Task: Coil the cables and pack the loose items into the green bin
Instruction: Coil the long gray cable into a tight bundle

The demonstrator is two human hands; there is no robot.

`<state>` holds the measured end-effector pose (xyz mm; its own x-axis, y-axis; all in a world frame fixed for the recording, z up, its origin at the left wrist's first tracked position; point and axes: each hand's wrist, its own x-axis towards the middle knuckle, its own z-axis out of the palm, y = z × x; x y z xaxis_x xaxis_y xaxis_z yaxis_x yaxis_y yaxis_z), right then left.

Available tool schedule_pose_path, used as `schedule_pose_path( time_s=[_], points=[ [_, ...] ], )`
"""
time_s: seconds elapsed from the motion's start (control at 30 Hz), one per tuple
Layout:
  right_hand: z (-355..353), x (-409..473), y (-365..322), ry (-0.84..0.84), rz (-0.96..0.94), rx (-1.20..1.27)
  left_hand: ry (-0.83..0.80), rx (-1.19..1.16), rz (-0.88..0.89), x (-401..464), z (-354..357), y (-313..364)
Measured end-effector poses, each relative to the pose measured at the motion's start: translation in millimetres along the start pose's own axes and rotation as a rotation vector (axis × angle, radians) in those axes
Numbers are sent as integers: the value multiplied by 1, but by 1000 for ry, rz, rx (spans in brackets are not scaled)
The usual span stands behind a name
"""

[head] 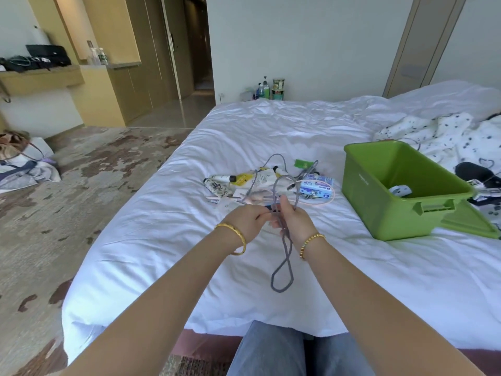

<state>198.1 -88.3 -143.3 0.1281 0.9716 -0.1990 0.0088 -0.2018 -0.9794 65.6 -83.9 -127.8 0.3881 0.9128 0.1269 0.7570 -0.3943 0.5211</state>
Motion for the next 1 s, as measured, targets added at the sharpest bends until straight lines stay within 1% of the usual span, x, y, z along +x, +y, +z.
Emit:
schedule_pose_path(
  time_s=[0.07, 0.13, 0.2, 0.23, 0.27, 0.3, 0.37, 0.43, 0.47, 0.53, 0.57, 0.63, 0.67, 0.73, 0.77, 0.8, 0.87, 0.9, 0.93, 0.97, 1.0],
  points=[
    [-12, -10, -3, -21, -8, -51, -41, 7, 77, -9, 4, 10],
    [-21, -20, -6, -65, -37, -31, -101, 12, 122, -17, 8, 21],
    [-25, -30, -9, -78, -109, -28, -174, 39, 86, -24, 13, 28],
    [-27, -33, -10, -54, -152, -64, -176, 25, 37, -25, 14, 30],
    [-29, -35, -11, -22, -199, -114, -135, -24, -24, -25, 14, 31],
    [-31, -37, -13, 2, -242, -165, -59, -87, -84, -24, 13, 30],
    [-35, -38, -17, -2, -297, -234, 95, -201, -164, -22, 11, 29],
    [-39, -40, -22, -61, -344, -293, 214, -277, -164, -18, 6, 29],
    [-40, -42, -24, -104, -373, -313, 268, -278, -151, -14, 4, 29],
    [-42, -47, -29, -189, -429, -306, 307, -246, -111, -5, -1, 29],
    [-42, -50, -32, -215, -449, -279, 293, -244, -97, 0, -3, 27],
    [-43, -55, -37, -215, -474, -186, 238, -257, -179, 8, -4, 22],
    [-44, -57, -40, -193, -479, -120, 196, -221, -234, 10, -2, 17],
    [-46, -57, -43, -118, -459, 7, 45, -87, -331, 6, 0, 6],
    [-47, -56, -43, -68, -438, 47, 7, -86, -350, 1, 0, 2],
    [-48, -54, -43, -21, -414, 70, -13, -147, -362, -5, 0, 0],
    [-48, -48, -37, 50, -356, 62, -29, -396, -329, -17, 0, 2],
    [-47, -44, -33, 76, -319, 39, -91, -538, -298, -22, 0, 7],
    [-46, -40, -28, 98, -278, 17, -194, -674, -271, -26, 0, 13],
    [-46, -36, -22, 115, -231, -2, -303, -758, -253, -29, 0, 18],
    [-46, -31, -16, 126, -179, -22, -384, -765, -236, -32, -1, 23]
  ],
)
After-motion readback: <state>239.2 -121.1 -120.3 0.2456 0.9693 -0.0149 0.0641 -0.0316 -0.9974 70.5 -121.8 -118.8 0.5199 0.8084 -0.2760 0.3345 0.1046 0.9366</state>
